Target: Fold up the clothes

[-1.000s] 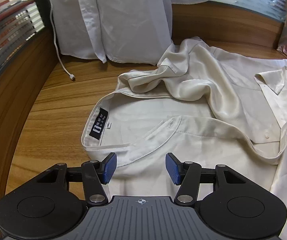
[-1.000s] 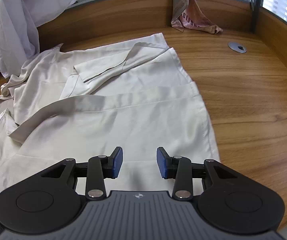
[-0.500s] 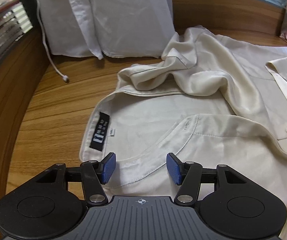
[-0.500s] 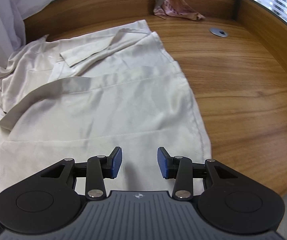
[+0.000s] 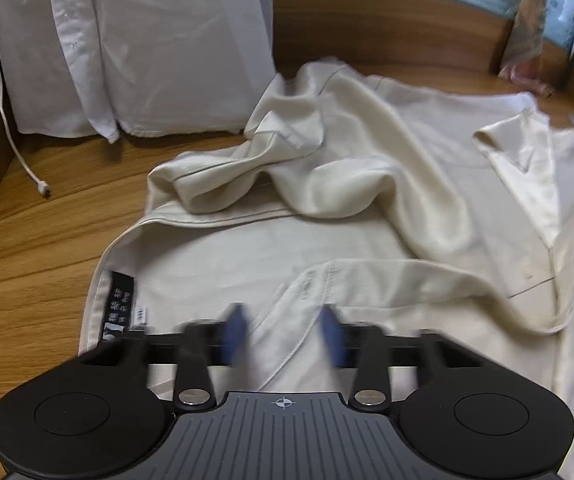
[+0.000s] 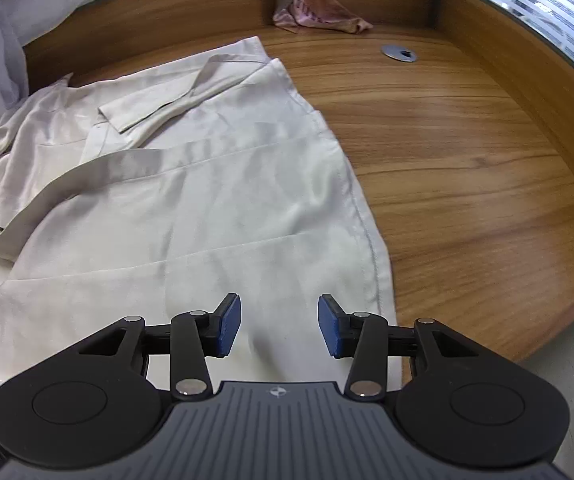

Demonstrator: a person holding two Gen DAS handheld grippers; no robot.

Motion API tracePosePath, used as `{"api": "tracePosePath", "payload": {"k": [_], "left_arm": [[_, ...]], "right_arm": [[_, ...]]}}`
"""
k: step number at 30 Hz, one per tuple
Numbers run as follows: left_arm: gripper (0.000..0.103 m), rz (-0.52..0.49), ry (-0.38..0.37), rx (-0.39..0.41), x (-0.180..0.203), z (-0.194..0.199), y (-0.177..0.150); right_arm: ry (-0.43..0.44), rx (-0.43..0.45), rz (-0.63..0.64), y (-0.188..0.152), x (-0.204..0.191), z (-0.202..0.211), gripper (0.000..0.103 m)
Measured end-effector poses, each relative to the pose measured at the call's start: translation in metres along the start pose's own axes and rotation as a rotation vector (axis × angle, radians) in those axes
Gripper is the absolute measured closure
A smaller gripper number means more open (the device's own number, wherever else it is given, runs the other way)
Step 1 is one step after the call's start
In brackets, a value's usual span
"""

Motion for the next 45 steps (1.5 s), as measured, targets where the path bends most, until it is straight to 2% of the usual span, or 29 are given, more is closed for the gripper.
{"api": "tracePosePath", "payload": {"k": [1,7,9,11,17,25,33,34,35,37,42,45], "left_arm": [[0.095,-0.003,0.008,0.003,0.000,0.001,0.000],[0.094,0.096,0.124,0.005,-0.023,0.016,-0.005],[0.089,0.141,0.138,-0.015,-0.033,0.020,-0.010],[0.075,0.159,0.128,-0.014,-0.039,0.028,-0.012],[0.058,0.195,0.128,0.013,-0.050,0.068,-0.026],[0.050,0.302,0.159,-0.064,-0.050,0.113,-0.099],[0.049,0.388,0.221,-0.158,-0.020,0.146,-0.166],[0.049,0.390,0.221,-0.164,-0.015,0.149,-0.171],[0.049,0.387,0.225,-0.169,-0.012,0.150,-0.176],[0.049,0.385,0.223,-0.168,-0.006,0.152,-0.180],[0.049,0.394,0.216,-0.165,0.004,0.151,-0.181],[0.049,0.411,0.211,-0.152,0.006,0.149,-0.178]], "right_arm": [[-0.007,0.003,-0.005,-0.001,0.001,0.002,0.054],[-0.032,0.012,-0.030,-0.008,0.013,0.010,0.054],[-0.040,0.009,-0.033,-0.012,0.016,0.011,0.054],[-0.051,0.005,-0.035,-0.016,0.020,0.011,0.054],[-0.055,-0.007,-0.046,-0.028,0.031,0.020,0.054],[-0.022,-0.029,-0.103,-0.057,0.051,0.036,0.052],[0.073,-0.061,-0.180,-0.088,0.068,0.031,0.054],[0.086,-0.062,-0.181,-0.089,0.069,0.030,0.060],[0.099,-0.063,-0.178,-0.089,0.068,0.028,0.074],[0.115,-0.058,-0.169,-0.087,0.068,0.028,0.092],[0.070,0.015,-0.128,-0.077,0.074,0.051,0.093],[0.069,-0.023,-0.109,-0.084,0.078,0.052,0.093]]}}
Point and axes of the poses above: each gripper's, at about its wrist camera, not at the fingertips, and z roughly against the way its jaws point, x to its right, y to its top, the point moved 10 cm from there along -z, roughly the way its jaws point, and after that the axes turned 8 degrees about y, right-handed, at the moved point
